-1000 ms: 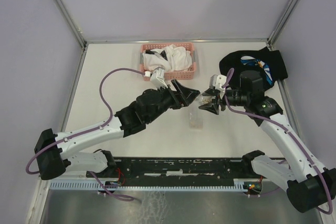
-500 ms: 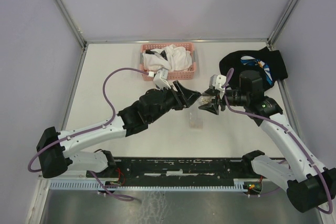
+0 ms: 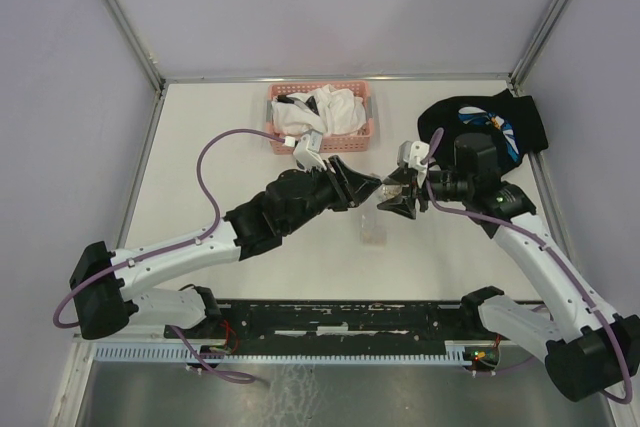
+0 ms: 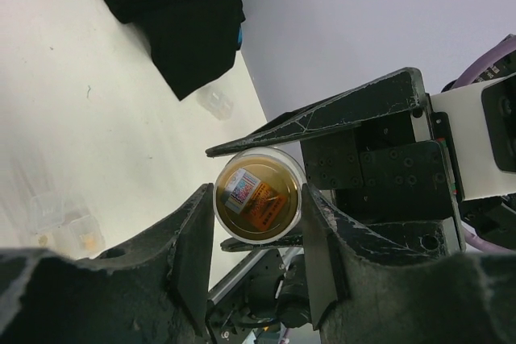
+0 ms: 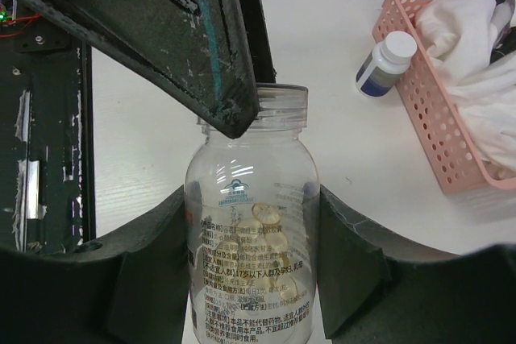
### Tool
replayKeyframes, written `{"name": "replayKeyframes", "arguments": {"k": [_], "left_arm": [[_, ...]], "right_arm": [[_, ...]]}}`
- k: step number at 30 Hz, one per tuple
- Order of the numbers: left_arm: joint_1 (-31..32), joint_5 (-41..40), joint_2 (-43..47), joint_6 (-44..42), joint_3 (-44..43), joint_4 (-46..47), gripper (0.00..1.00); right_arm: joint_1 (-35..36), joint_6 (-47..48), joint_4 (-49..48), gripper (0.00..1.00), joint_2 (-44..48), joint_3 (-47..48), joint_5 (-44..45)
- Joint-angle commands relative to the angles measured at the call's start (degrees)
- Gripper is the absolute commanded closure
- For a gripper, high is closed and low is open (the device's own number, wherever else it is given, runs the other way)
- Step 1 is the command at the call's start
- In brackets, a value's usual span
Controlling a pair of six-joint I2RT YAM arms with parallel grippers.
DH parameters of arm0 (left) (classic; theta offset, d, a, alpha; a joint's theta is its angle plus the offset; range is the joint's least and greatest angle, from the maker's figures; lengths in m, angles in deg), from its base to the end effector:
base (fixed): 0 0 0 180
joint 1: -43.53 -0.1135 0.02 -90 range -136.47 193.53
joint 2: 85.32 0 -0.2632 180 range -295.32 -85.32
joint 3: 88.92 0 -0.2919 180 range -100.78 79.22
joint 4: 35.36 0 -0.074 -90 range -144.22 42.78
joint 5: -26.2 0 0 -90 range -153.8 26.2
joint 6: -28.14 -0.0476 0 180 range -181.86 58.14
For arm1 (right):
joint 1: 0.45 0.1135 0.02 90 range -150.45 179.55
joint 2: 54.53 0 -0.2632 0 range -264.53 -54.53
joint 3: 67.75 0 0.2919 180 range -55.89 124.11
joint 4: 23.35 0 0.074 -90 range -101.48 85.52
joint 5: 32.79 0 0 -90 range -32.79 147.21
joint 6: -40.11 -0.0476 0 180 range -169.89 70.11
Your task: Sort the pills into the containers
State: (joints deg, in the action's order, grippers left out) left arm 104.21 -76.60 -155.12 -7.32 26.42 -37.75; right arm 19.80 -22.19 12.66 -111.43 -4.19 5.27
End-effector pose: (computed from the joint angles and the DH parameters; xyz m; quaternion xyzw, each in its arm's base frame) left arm 0.1753 -0.2906 0.3186 -0.0333 0.7502 -0.5082 0.4217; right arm 0.2275 0.1239 0.3172 -0.5173 0.6192 0.3477 0.4775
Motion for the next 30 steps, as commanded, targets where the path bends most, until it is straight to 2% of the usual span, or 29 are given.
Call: {"name": "replayKeyframes", "arguments": {"k": [1, 6, 10, 11, 14, 17, 22, 24, 27, 30], "left_arm": [[0.66, 3.74, -0.33, -2.59, -2.15, 2.06, 0.6], [0.75, 6.69, -0.74, -4.3, -1.85, 2.04, 0.66], [0.69, 8.18, -0.4, -5.73, -0.95, 1.79, 0.73], [0.66, 11.08, 0.61, -8.44, 0.31, 3.47, 0.74], [0.16, 18.7, 1.73, -14.26, 2.67, 7.21, 0.74], [-3.17, 32.01, 2.15, -18.1, 5.12, 12.12, 0.76], [-9.69, 52.19, 0.6, -16.07, 8.75, 22.47, 0.78], [-10.34, 55.88, -0.4, -17.8, 8.29, 22.47, 0.74], [-11.17, 55.68, -0.99, -20.94, 6.95, 19.43, 0.66], [-14.13, 52.11, 1.06, -19.08, 8.27, 21.45, 0.48]], "right_arm": [[0.27, -2.07, -1.44, 0.93, -0.84, 1.85, -2.25], [0.16, -5.93, -2.59, 0.93, -1.79, 2.35, -4.56], [-0.22, -12.66, -7.03, 0.94, -1.94, 1.85, -9.96], [-0.79, -17.82, -11.31, 0.94, -2.35, 1.36, -14.62], [-1.19, -28.58, -19.29, 0.94, -3.4, 0.49, -20.31], [-1.19, -38.72, -28.7, 0.95, -4.39, -0.9, -23.63], [-1.11, -40.55, -29.07, 0.96, -3.84, -0.16, -25.0], [-1.16, -40.75, -29.02, 0.96, -3.3, -0.18, -24.77], [-1.07, -40.81, -29.06, 0.96, -3.03, -0.21, -24.33], [-1.1, -39.81, -28.0, 0.96, -3.13, -0.06, -23.77]]}}
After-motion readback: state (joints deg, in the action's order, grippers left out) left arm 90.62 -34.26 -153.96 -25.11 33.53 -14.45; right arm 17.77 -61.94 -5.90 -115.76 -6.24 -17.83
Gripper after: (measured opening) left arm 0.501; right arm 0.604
